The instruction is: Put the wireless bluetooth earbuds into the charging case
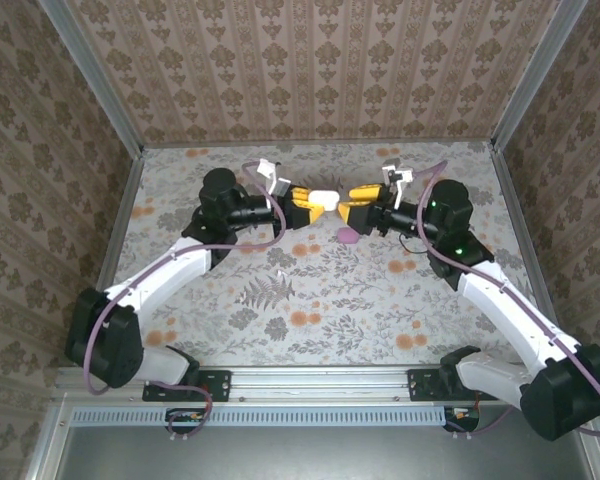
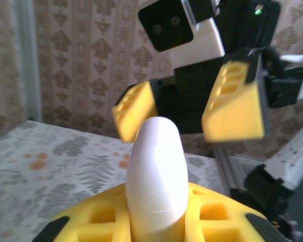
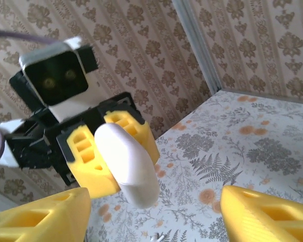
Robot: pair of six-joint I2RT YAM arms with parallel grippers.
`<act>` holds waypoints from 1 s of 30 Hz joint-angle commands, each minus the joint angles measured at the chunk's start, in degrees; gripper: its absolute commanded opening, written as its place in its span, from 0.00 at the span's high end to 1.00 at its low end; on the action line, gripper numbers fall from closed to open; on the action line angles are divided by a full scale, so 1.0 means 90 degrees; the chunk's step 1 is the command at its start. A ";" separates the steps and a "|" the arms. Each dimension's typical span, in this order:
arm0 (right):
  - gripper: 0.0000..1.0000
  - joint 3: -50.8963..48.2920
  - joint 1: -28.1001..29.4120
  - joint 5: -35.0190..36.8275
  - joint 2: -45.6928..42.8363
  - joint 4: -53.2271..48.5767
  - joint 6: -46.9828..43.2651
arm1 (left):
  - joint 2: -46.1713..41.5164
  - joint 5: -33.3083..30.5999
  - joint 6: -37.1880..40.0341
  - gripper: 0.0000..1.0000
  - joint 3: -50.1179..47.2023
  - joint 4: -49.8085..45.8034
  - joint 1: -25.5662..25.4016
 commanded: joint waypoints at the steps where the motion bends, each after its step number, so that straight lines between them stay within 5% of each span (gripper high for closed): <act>1: 0.27 0.0475 -0.0028 0.0133 -0.0088 -0.0976 0.0392 | -0.0267 -0.0796 0.0588 0.90 -0.0253 0.0208 0.0029; 8: 0.23 0.1127 0.0093 -0.0297 0.0370 -0.1626 0.0546 | -0.0296 -0.0811 0.0655 0.89 -0.0298 0.0285 -0.0019; 30: 0.23 0.1630 0.0394 0.0039 0.1178 -0.2018 0.0300 | -0.0369 -0.0621 0.0607 0.90 -0.0276 0.0205 -0.0079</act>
